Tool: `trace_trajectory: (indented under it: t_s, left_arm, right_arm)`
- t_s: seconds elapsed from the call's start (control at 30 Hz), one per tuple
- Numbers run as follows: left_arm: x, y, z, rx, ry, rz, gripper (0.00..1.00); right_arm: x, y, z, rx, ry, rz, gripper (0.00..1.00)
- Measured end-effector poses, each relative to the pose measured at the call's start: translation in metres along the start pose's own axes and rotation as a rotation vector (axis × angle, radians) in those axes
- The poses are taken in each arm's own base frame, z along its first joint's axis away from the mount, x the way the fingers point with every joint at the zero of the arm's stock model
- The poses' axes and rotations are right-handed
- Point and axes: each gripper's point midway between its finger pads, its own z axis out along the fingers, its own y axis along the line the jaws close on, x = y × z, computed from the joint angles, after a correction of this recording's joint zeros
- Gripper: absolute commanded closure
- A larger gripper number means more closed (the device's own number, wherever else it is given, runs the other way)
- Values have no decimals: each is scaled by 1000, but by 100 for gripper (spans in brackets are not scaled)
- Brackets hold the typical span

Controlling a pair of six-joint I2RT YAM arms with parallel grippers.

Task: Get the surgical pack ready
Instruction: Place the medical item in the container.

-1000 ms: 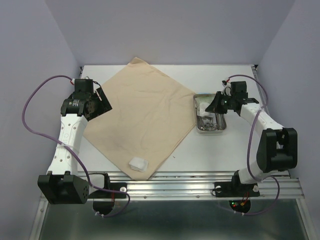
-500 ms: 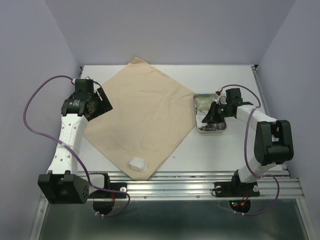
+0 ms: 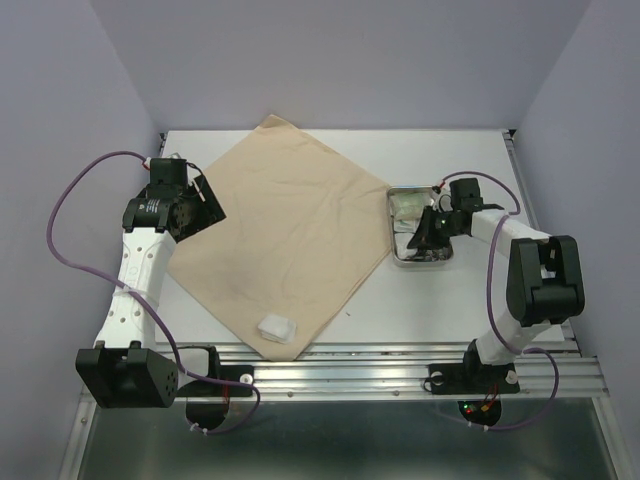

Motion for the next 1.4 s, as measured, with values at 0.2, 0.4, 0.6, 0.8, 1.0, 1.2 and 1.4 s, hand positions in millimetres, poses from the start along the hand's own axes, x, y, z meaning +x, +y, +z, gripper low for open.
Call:
trace_trajectory:
  t_s: [0.2,0.4,0.6,0.8,1.0,1.2,1.4]
  left_arm:
    - [0,-1,0,3,1,-2,21]
    - [1,-2,1,6,9,-2,21]
    - [2,-2,3,9,16,-1,21]
    - [1,-3,3,12,14,-1,21]
    - [1,-3,4,14,14,-2,21]
    - [1,-3,4,13,14,-2,21]
    - [2,-3,4,12,15,-1,21]
  right_arm:
    - [0,-4,0,22,-3,4,42]
    - [-9,-7,-11,77,-54,-7,38]
    - [-22,-2,-36,128,-144,-33,61]
    - [-23,11,-48,113,-182,-53,85]
    - [-2,19,-34,88,-120,-59,86]
    - [11,15,-14,92,-49,-46,87]
    - [21,-2,3,148,7,-21,88]
